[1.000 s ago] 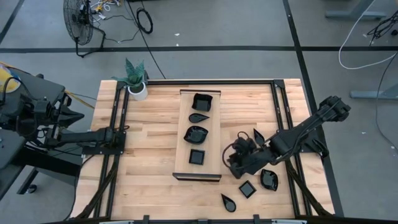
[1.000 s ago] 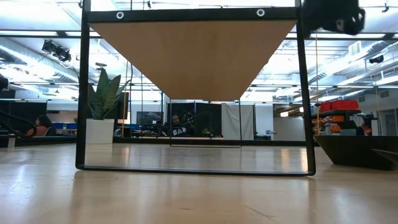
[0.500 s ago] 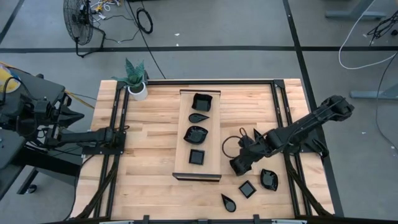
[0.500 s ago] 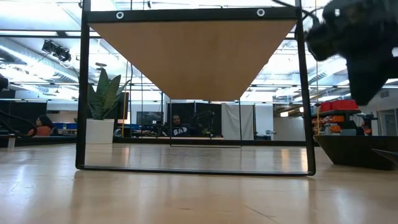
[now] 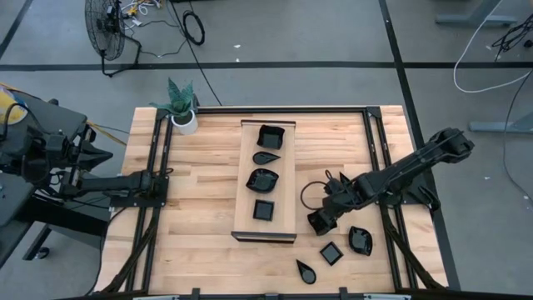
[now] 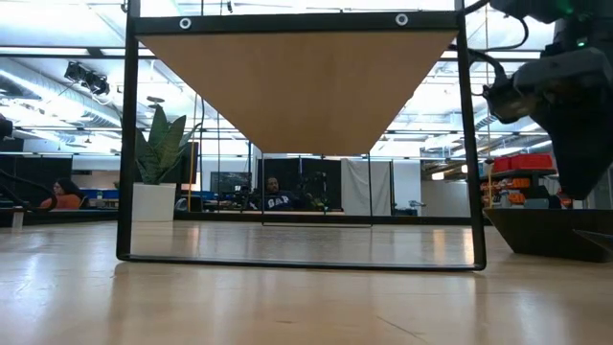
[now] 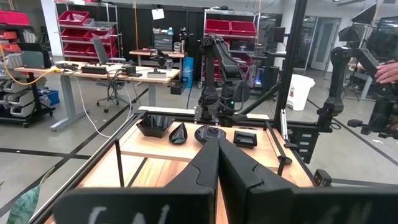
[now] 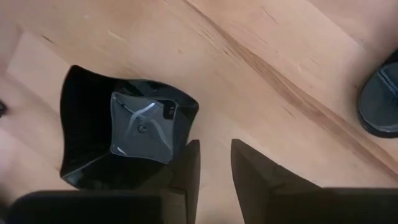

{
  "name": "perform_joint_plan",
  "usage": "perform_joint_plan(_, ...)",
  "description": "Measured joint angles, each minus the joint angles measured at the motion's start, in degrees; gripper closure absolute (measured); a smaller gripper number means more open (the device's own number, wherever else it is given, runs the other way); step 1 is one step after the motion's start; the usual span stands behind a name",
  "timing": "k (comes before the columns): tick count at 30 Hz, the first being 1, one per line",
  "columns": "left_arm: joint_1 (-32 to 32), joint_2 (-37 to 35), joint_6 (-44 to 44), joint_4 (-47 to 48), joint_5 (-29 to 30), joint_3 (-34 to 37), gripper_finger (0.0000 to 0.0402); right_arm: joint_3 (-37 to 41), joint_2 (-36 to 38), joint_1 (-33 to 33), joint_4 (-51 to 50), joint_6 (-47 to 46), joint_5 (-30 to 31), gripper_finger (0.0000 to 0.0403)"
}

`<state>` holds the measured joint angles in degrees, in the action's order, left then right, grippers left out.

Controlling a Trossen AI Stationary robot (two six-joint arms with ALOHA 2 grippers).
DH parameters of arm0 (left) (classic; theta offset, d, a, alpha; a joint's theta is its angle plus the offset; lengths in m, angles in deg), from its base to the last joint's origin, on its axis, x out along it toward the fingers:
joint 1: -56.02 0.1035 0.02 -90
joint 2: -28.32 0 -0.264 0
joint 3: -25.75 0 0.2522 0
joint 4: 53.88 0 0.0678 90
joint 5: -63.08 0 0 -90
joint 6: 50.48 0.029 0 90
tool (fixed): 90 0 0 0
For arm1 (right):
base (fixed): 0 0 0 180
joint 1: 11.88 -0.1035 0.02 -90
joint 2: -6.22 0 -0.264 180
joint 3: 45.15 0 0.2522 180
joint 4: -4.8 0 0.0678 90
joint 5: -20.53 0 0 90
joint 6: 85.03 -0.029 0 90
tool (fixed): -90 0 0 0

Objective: Pick & Place Mini shaped plates
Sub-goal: Stack the distorted square plate on top of the distorted square plate on the shelf

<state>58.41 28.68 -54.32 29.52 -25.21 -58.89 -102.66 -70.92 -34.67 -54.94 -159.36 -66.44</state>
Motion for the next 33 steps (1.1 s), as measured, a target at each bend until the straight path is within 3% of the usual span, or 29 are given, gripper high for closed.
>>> perform_joint_plan(14,0.0,0.0,0.0,0.0,0.0,0.0,0.0387,0.2,-3.8,-1.1,7.1,3.1,0.7,0.0310)
perform_joint_plan(33,0.0,0.0,0.0,0.0,0.0,0.0,0.0387,0.2,-8.3,-1.1,9.0,2.2,2.4,0.0310)
